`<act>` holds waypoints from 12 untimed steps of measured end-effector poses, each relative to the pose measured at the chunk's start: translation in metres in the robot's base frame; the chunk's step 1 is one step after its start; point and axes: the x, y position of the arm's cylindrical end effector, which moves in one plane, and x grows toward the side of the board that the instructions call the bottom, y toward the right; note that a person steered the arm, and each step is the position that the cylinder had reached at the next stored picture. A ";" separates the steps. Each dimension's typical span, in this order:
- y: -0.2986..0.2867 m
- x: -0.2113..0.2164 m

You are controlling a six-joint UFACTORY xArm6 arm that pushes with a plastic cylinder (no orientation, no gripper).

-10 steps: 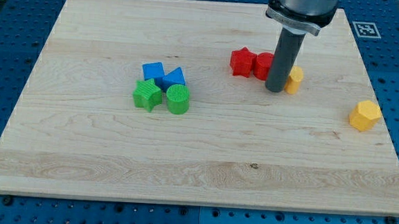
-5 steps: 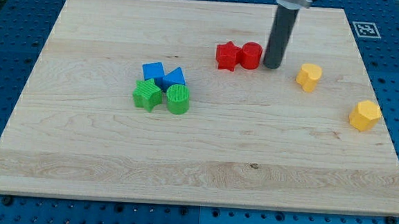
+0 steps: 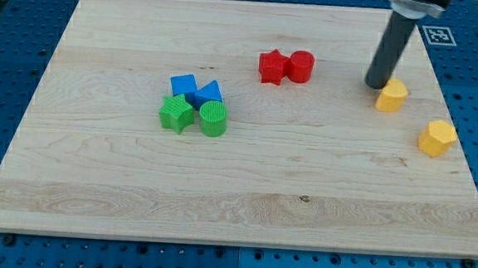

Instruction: Move the yellow heart into the yellow hexagon

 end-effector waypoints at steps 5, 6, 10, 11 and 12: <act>0.035 0.026; 0.022 0.028; 0.022 0.042; 0.022 0.042; 0.023 0.041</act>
